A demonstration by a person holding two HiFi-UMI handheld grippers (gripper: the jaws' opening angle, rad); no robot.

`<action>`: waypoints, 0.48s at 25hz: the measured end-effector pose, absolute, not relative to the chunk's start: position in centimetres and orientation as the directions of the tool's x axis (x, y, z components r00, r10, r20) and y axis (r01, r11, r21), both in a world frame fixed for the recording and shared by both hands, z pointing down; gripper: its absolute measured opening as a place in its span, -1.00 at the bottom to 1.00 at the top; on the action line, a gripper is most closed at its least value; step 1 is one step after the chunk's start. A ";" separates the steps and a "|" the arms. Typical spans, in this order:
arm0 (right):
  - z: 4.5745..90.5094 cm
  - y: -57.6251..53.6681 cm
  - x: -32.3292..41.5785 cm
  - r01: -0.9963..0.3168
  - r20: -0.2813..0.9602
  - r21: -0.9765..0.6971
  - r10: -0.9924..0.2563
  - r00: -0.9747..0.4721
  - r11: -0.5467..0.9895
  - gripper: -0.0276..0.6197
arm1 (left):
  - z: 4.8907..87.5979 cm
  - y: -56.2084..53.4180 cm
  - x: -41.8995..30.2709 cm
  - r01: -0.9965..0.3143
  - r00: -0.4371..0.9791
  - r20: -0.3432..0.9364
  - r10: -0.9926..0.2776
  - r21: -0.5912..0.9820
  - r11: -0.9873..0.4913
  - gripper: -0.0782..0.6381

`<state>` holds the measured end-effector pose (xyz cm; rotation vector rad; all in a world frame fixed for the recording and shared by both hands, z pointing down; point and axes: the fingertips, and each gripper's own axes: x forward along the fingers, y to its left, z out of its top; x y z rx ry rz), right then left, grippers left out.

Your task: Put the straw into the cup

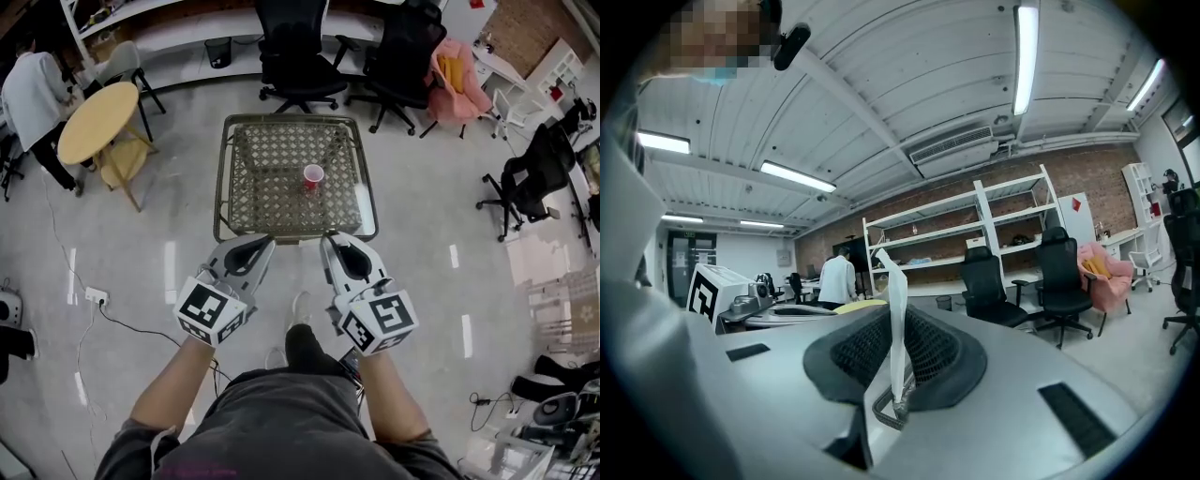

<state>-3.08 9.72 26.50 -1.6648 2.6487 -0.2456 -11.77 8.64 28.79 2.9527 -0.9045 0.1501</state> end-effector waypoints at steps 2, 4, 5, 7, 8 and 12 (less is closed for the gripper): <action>27.0 8.4 -2.7 -0.892 0.084 -0.137 -0.892 -0.445 0.432 -0.78 | 29.1 7.4 -11.3 -0.566 0.820 0.112 -0.561 0.019 -0.824 -0.76; 27.4 7.0 -2.2 -0.888 0.087 -0.140 -0.888 -0.452 0.438 -0.78 | 29.3 6.1 -10.7 -0.570 0.818 0.116 -0.564 0.018 -0.822 -0.76; 27.6 6.3 -1.8 -0.887 0.089 -0.144 -0.886 -0.454 0.440 -0.78 | 29.3 5.5 -10.3 -0.572 0.815 0.119 -0.566 0.017 -0.820 -0.76; 28.1 4.8 -1.1 -0.884 0.096 -0.155 -0.884 -0.458 0.441 -0.78 | 29.4 4.2 -9.6 -0.578 0.811 0.126 -0.572 0.017 -0.816 -0.76; 28.3 3.9 -0.8 -0.883 0.100 -0.159 -0.882 -0.460 0.442 -0.78 | 29.5 3.5 -9.3 -0.581 0.808 0.131 -0.574 0.018 -0.814 -0.76; 29.0 0.2 0.8 -0.879 0.113 -0.166 -0.877 -0.467 0.447 -0.78 | 30.1 0.3 -7.8 -0.593 0.799 0.151 -0.583 0.027 -0.805 -0.76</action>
